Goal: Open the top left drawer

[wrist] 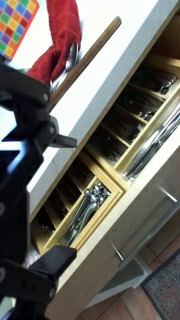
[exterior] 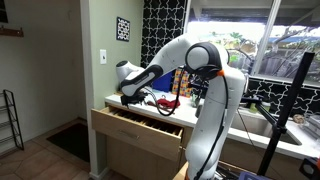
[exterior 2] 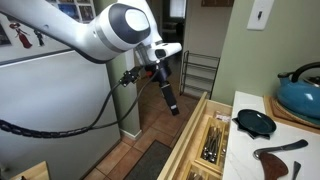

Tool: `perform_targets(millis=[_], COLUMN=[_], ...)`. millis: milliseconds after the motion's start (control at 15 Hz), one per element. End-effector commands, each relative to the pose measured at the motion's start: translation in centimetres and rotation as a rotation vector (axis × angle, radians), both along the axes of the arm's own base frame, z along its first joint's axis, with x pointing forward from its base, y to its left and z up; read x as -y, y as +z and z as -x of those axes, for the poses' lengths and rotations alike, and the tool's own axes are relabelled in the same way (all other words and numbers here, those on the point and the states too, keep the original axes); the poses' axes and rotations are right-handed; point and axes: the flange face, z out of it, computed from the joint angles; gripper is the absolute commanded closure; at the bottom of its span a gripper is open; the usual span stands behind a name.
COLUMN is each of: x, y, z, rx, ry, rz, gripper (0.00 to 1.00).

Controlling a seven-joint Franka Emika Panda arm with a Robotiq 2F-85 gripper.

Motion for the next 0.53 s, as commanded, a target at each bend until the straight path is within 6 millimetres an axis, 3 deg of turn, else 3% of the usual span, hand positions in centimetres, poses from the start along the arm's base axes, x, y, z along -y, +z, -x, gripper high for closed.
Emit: perform_targets(millis=[0, 133, 200, 467], x=[-0.4, -0.5, -0.5, -0.6], y=[1.1, 1.5, 1.6, 1.9], z=[3.0, 3.8, 2.0, 3.0], rx=[0.035, 0.064, 0.044, 0.05], ry=[-0.066, -0.051, -0.039, -0.04], rz=[-0.003, -0.018, -0.004, -0.004], gripper=[0.0, 0.0, 0.0, 0.0])
